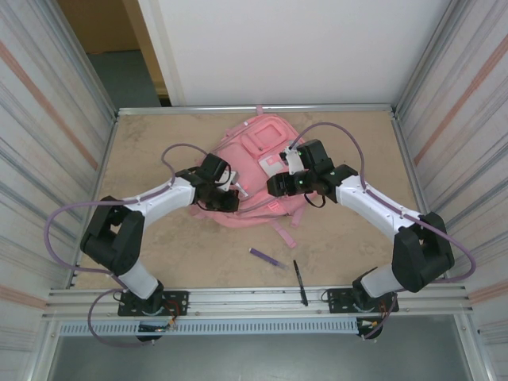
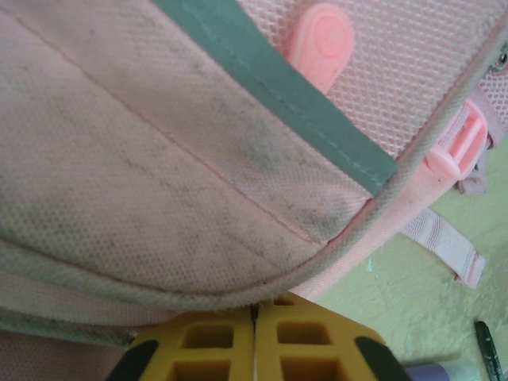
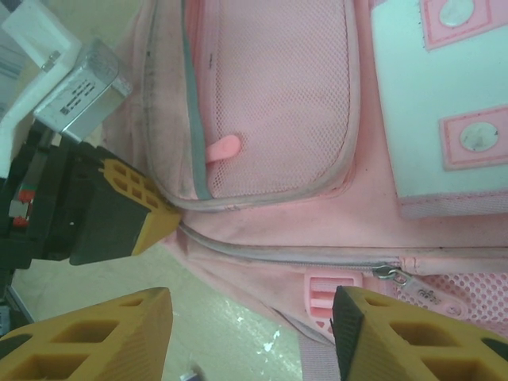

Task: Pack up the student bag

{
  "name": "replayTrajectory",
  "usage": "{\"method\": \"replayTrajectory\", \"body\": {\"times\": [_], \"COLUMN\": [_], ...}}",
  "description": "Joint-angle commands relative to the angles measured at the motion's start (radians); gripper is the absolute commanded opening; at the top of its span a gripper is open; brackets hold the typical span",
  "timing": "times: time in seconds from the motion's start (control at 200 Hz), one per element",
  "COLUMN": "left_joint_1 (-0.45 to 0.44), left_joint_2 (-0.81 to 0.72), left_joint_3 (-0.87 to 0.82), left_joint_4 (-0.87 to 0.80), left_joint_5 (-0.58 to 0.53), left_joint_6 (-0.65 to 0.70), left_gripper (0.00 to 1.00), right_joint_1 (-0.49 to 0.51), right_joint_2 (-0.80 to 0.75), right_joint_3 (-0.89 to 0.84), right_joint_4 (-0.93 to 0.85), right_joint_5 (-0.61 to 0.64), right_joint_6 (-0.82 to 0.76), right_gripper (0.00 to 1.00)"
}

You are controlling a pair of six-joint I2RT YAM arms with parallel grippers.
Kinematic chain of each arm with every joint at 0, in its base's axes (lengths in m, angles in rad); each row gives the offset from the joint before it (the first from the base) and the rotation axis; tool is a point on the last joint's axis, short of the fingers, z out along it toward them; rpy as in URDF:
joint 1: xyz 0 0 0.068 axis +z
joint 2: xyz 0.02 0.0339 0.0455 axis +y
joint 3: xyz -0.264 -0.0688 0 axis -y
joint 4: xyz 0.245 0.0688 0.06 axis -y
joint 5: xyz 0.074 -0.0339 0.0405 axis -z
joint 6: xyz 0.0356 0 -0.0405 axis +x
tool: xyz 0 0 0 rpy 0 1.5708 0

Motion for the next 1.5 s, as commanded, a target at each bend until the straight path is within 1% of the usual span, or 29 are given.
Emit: {"method": "replayTrajectory", "body": {"times": [0.0, 0.045, 0.105, 0.165, 0.236, 0.251, 0.291, 0.311, 0.361, 0.401, 0.431, 0.461, 0.496, 0.631, 0.727, 0.777, 0.862, 0.882, 0.922, 0.982, 1.042, 1.097, 1.168, 1.228, 1.348, 1.388, 1.443, 1.493], "left_joint_1": [-0.006, -0.005, -0.006, -0.006, -0.005, -0.006, -0.006, -0.006, -0.006, -0.006, -0.006, -0.005, -0.006, -0.005, -0.006, -0.005, -0.005, -0.003, 0.000, 0.011, 0.026, 0.046, 0.084, 0.123, 0.204, 0.227, 0.254, 0.263], "left_joint_2": [0.011, 0.000, -0.020, -0.040, -0.061, -0.066, -0.079, -0.083, -0.095, -0.100, -0.103, -0.105, -0.109, -0.126, -0.129, -0.134, -0.146, -0.150, -0.153, -0.164, -0.175, -0.184, -0.195, -0.206, -0.189, -0.179, -0.167, -0.162], "left_joint_3": [0.036, 0.034, 0.029, 0.032, 0.040, 0.042, 0.040, 0.038, 0.036, 0.032, 0.029, 0.028, 0.030, 0.001, -0.005, -0.008, -0.025, -0.025, -0.025, -0.027, -0.039, -0.044, -0.045, -0.055, -0.068, -0.064, -0.064, -0.066], "left_joint_4": [0.009, 0.015, 0.027, 0.026, 0.009, 0.006, 0.002, 0.002, 0.005, 0.007, 0.005, 0.001, -0.005, 0.023, 0.036, 0.048, 0.069, 0.069, 0.065, 0.060, 0.076, 0.086, 0.081, 0.088, 0.101, 0.097, 0.102, 0.119], "left_joint_5": [0.031, 0.044, 0.055, 0.056, 0.048, 0.047, 0.043, 0.042, 0.041, 0.037, 0.035, 0.034, 0.032, 0.048, 0.097, 0.112, 0.093, 0.087, 0.085, 0.088, 0.094, 0.094, 0.094, 0.074, 0.044, 0.039, 0.041, 0.049], "left_joint_6": [-0.013, -0.017, -0.014, -0.008, 0.000, 0.000, 0.000, 0.002, 0.010, 0.016, 0.019, 0.021, 0.024, 0.061, 0.070, 0.066, 0.060, 0.059, 0.059, 0.053, 0.047, 0.046, 0.047, 0.055, 0.101, 0.109, 0.109, 0.106], "left_gripper": [0.00, 0.00, 0.00, 0.00, 0.00, 0.00, 0.00, 0.00, 0.00, 0.00, 0.00, 0.00, 0.00, 0.00, 0.00, 0.00, 0.00, 0.00, 0.00, 0.00, 0.00, 0.00, 0.00, 0.00, 0.00, 0.00, 0.00, 0.00], "right_joint_1": [0.009, 0.016, 0.026, 0.028, 0.025, 0.025, 0.022, 0.024, 0.029, 0.025, 0.022, 0.024, 0.037, 0.083, 0.144, 0.164, 0.163, 0.162, 0.165, 0.172, 0.174, 0.165, 0.151, 0.136, 0.102, 0.100, 0.099, 0.089], "right_joint_2": [0.018, 0.021, 0.018, 0.007, -0.013, -0.014, -0.011, -0.007, 0.010, 0.028, 0.046, 0.063, 0.081, 0.194, 0.275, 0.305, 0.328, 0.333, 0.341, 0.347, 0.342, 0.323, 0.293, 0.276, 0.257, 0.255, 0.258, 0.262], "right_joint_3": [0.024, 0.026, 0.035, 0.048, 0.041, 0.037, 0.023, 0.021, 0.017, 0.018, 0.019, 0.022, 0.028, 0.091, 0.147, 0.167, 0.174, 0.174, 0.174, 0.166, 0.136, 0.097, 0.056, 0.039, 0.046, 0.047, 0.048, 0.046], "right_joint_4": [0.036, 0.043, 0.041, 0.041, 0.092, 0.106, 0.122, 0.114, 0.100, 0.076, 0.077, 0.081, 0.099, 0.157, 0.132, 0.138, 0.167, 0.172, 0.179, 0.168, 0.192, 0.220, 0.245, 0.248, 0.190, 0.173, 0.162, 0.162], "right_joint_5": [0.013, 0.011, 0.025, 0.077, 0.071, 0.044, -0.112, -0.161, -0.211, -0.301, -0.344, -0.360, -0.343, -0.263, -0.092, -0.018, -0.004, 0.004, 0.038, 0.098, 0.150, 0.150, 0.126, 0.100, 0.036, 0.050, 0.111, 0.142], "right_joint_6": [0.092, 0.096, 0.052, -0.006, -0.115, -0.161, -0.367, -0.461, -0.642, -0.782, -0.872, -0.946, -1.006, -1.116, -1.202, -1.218, -1.219, -1.219, -1.230, -1.278, -1.316, -1.337, -1.367, -1.402, -1.497, -1.531, -1.577, -1.602], "right_gripper": [0.57, 0.58, 0.58, 0.59, 0.60, 0.61, 0.62, 0.62, 0.62, 0.63, 0.62, 0.62, 0.62, 0.62, 0.62, 0.61, 0.58, 0.55, 0.46, 0.35, 0.18, 0.11, 0.05, 0.04, 0.03, 0.03, 0.03, 0.03]}}
